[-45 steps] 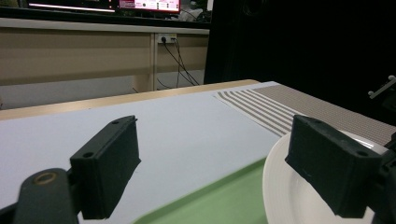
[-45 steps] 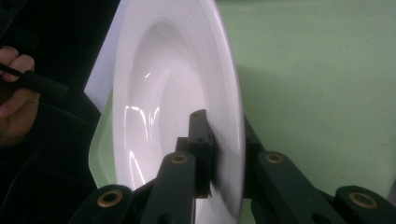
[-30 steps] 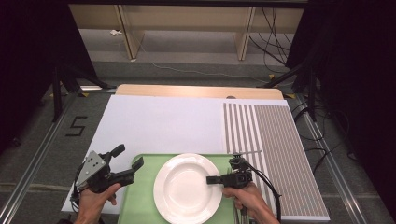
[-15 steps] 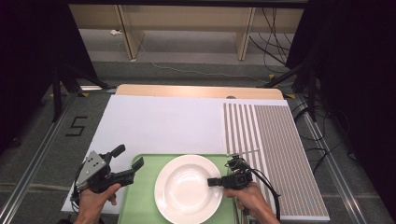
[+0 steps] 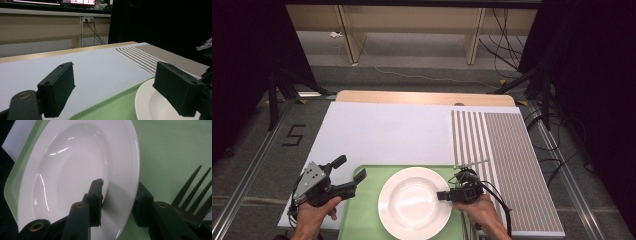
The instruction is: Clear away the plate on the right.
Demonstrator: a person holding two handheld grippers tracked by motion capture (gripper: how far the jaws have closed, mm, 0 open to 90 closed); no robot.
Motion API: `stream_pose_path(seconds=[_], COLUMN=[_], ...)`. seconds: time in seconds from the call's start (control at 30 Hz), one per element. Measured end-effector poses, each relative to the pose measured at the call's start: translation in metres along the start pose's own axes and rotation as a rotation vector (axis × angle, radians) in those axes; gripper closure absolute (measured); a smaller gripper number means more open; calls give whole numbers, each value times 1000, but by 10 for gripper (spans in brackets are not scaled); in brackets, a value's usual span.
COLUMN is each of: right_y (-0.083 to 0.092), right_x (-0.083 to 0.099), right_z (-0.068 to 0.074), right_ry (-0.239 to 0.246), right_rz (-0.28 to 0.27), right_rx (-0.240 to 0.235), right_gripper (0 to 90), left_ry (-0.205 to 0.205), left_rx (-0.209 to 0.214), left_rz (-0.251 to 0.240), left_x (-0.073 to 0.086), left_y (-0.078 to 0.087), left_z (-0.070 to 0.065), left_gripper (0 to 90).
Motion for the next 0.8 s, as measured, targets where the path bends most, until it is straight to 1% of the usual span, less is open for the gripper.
stream_pose_path(seconds=[0.03,0.07,0.1,0.13,0.17,0.23,0.27,0.3,0.33,0.37,0.4,0.47,0.5,0.57,0.6,0.63,0.7,0.8], right_y=[0,0,1,2,4,7,8,9,11,13,15,20,22,26,26,26,29,33], right_x=[0,0,-1,-1,-1,-1,-2,-2,-3,-4,-4,-5,-5,-6,-6,-7,-7,-7], right_z=[-1,-1,-2,-3,-3,0,-1,0,-1,-1,0,3,4,6,6,6,5,5], right_ry=[16,17,17,25,30,20,32,23,39,42,58,68,81,92,96,104,110,119], right_rz=[9,6,4,7,-2,-7,-24,-21,-34,-44,-60,-86,-99,-125,-127,-146,-138,-160], right_rx=[4,12,36,49,45,52,56,42,43,43,35,34,27,39,48,44,64,75], right_gripper=[615,604,600,598,587,575,563,547,535,522,516,487,464,424,406,383,347,306], left_ry=[1,0,-1,0,-1,-1,-1,0,0,0,1,0,-1,1,1,3,3,4], left_rx=[1,1,2,3,3,3,2,2,2,2,2,4,6,10,12,12,11,15], left_rz=[-1,-2,-2,-1,-1,-1,0,0,-1,-2,-2,-1,1,2,4,4,5,5], left_x=[0,0,0,0,0,0,0,0,0,0,0,0,0,0,0,0,0,0], left_y=[0,0,0,0,0,0,0,0,0,0,0,0,0,0,0,0,0,0], left_z=[0,0,-1,-1,-1,0,0,0,0,0,0,0,0,-1,-1,-1,-1,-1], left_gripper=[159,159,159,159,159,159,159,159,159,159,159,159,159,159,159,159,159,159])
Point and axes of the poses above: each handheld gripper's, and its own axes: y roughly backward along the jaws, x roughly out of its underside, z roughly to its left, the point moved 3 cm from there along -y, roughly forward along the jaws, and after that the axes turned 2 degrees about -y, right-handed, at the moved point
